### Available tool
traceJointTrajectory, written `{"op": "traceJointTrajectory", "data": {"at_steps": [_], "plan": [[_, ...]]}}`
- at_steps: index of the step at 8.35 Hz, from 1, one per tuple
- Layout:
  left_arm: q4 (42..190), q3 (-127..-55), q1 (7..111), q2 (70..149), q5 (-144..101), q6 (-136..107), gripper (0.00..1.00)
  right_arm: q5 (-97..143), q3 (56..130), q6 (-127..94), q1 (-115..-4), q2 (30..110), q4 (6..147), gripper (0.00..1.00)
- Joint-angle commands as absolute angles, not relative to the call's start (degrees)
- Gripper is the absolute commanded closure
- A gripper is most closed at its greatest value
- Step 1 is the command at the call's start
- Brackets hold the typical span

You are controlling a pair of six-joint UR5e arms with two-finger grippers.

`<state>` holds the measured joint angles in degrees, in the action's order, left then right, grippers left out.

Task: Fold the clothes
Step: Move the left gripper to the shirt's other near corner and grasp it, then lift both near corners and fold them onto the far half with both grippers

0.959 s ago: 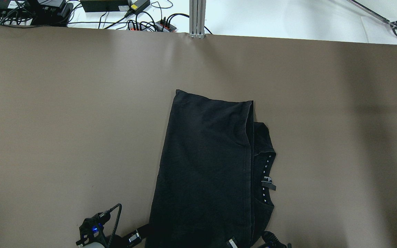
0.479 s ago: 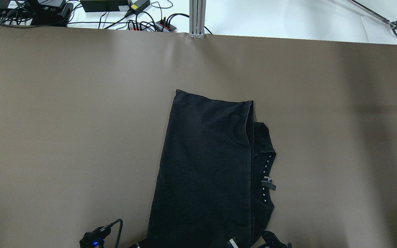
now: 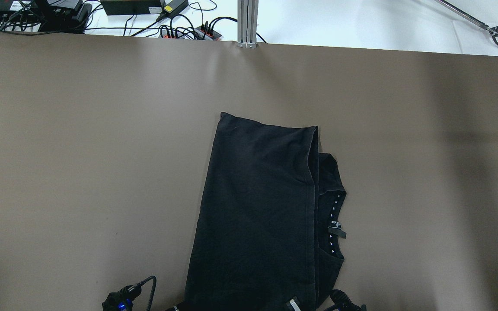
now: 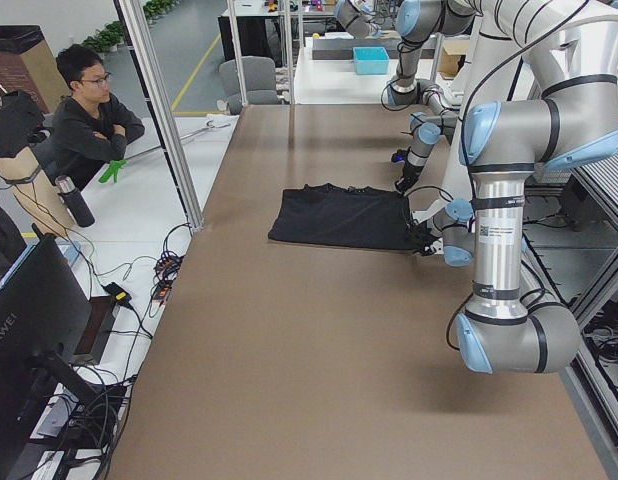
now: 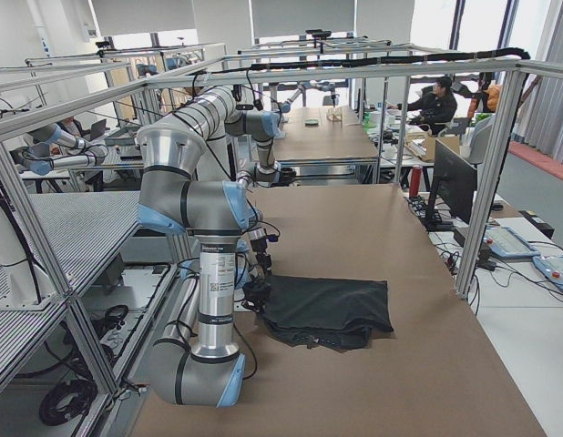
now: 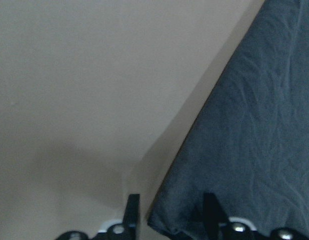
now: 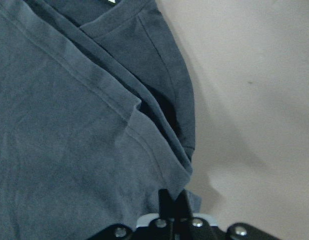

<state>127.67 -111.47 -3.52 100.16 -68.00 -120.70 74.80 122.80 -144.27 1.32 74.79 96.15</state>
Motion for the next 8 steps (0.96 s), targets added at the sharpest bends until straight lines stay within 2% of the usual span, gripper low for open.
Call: {"op": "traceJointTrajectory", "data": {"at_steps": [1, 2, 3, 4, 6, 8], "plan": [[127.71, -111.45, -3.52, 100.28, -68.03, -120.76, 0.65, 74.79, 122.78, -144.23, 1.32, 74.88, 96.15, 1.0], [127.71, -111.45, -3.6, 100.46, -68.03, -120.76, 0.75, 74.79, 122.87, -144.23, 1.32, 74.88, 96.15, 1.0], [127.71, -111.45, -3.52, 100.98, -68.03, -120.76, 0.92, 74.79, 122.87, -144.23, 1.32, 74.8, 96.07, 1.0], [127.71, -111.45, -3.43, 100.99, -68.11, -120.76, 1.0, 74.79, 122.87, -144.23, 1.32, 74.71, 96.06, 1.0], [127.36, -113.28, -3.08, 100.9, -68.29, -120.76, 1.0, 74.79, 123.66, -144.23, 0.88, 74.62, 96.06, 1.0], [125.96, -119.15, -0.89, 100.46, -70.21, -120.67, 1.0, 74.97, 127.33, -143.88, -0.6, 75.32, 96.15, 1.0]]}}
